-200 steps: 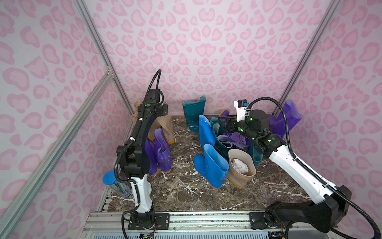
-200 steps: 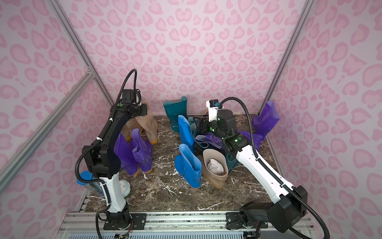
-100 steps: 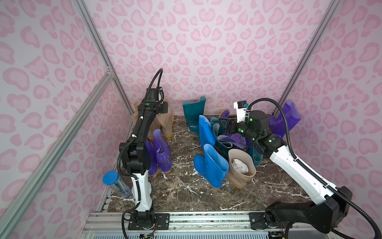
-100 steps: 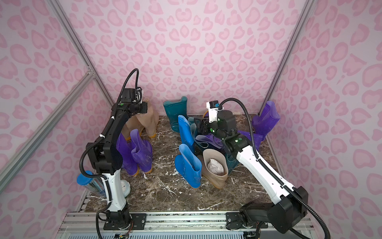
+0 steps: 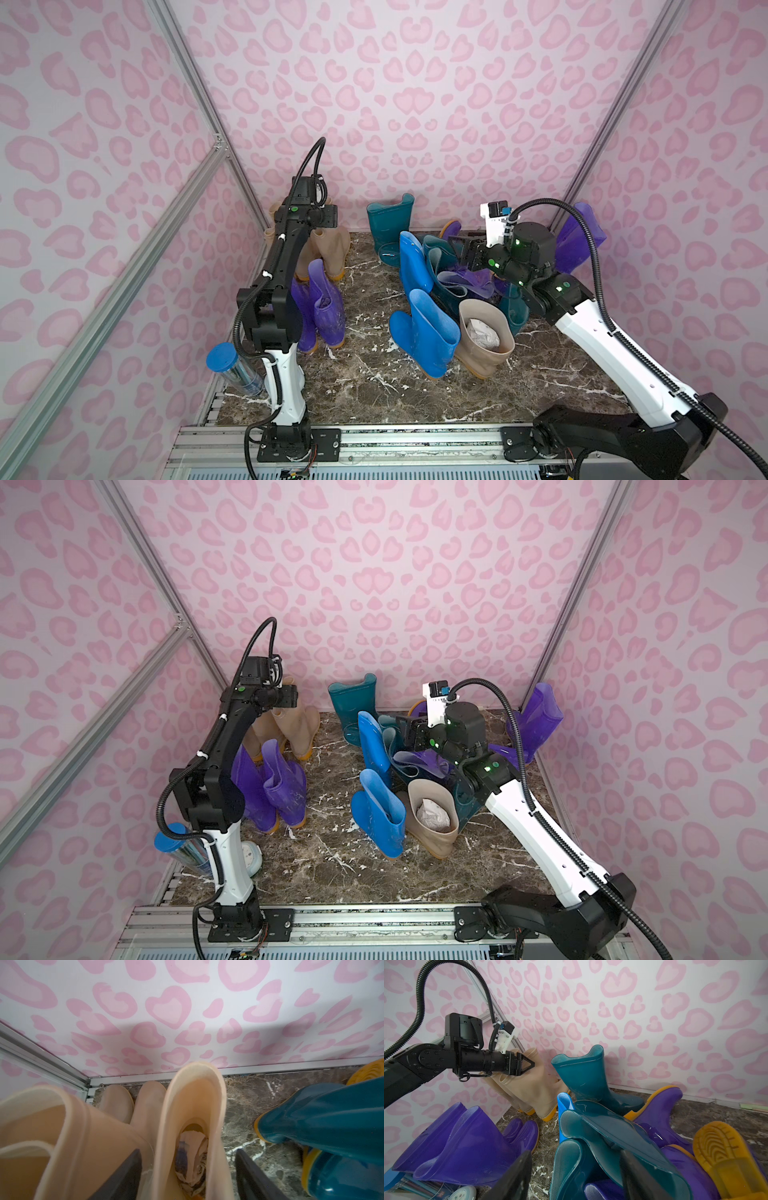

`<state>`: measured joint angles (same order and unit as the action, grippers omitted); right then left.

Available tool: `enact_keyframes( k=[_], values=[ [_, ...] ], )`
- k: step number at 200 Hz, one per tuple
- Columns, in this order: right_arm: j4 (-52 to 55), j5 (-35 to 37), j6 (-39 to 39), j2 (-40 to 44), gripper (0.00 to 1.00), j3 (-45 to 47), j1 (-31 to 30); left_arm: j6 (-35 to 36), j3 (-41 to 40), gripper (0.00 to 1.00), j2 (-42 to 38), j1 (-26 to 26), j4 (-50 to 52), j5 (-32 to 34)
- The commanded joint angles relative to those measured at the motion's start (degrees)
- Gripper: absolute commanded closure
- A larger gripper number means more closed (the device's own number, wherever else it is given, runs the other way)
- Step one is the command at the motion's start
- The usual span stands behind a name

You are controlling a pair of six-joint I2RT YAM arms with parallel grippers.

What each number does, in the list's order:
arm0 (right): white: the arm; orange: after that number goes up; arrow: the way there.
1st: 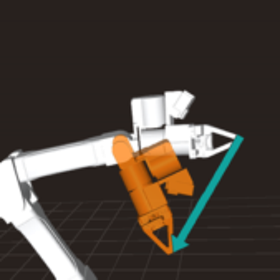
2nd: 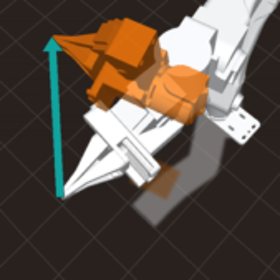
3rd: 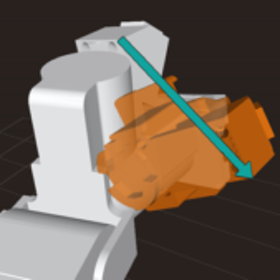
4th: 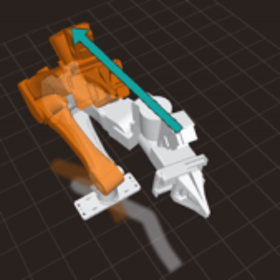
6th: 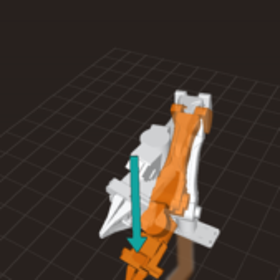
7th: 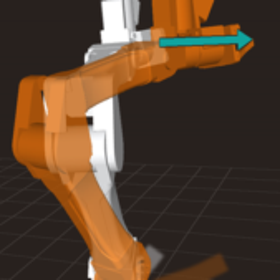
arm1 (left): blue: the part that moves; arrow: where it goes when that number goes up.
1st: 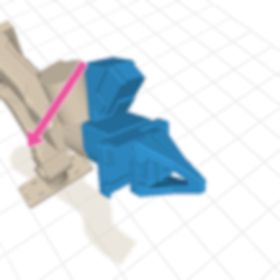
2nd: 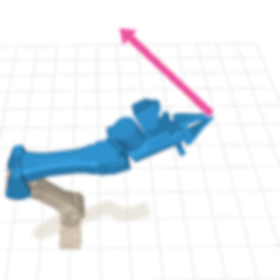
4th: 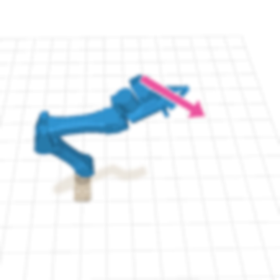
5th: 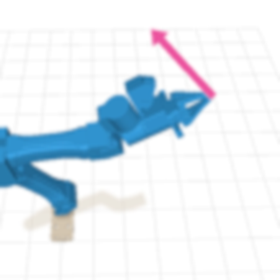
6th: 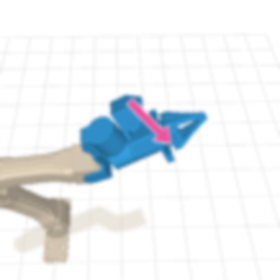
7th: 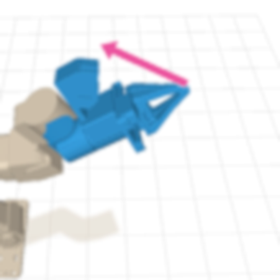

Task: Match and arrange rain boots in pairs
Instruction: Pair a pair of rain boots at the corner of the board.

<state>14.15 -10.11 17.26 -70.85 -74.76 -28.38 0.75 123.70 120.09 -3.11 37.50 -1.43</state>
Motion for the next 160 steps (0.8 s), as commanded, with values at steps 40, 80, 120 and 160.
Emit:
enact_keyframes(
  k=[40, 80, 120, 160],
  values=[
    [11.92, 8.16, -0.72, 6.54, 0.31, 0.84, -2.66, -9.62, 5.55, 0.19, -4.93, -1.12, 8.44, -11.13],
    [22.47, 18.57, 1.85, 10.20, 0.30, 0.14, -11.75, -14.53, -5.90, 0.18, -18.61, -4.74, 3.62, -11.36],
    [36.71, 28.11, 11.86, 12.67, 0.30, -2.70, -21.46, -21.22, -31.42, 0.20, -37.67, -10.15, -10.90, -8.09],
    [44.41, 26.79, 21.21, 15.27, 0.29, 1.26, -26.59, -25.63, -45.83, 0.21, -48.34, -14.12, -15.41, -9.87]
  ],
)
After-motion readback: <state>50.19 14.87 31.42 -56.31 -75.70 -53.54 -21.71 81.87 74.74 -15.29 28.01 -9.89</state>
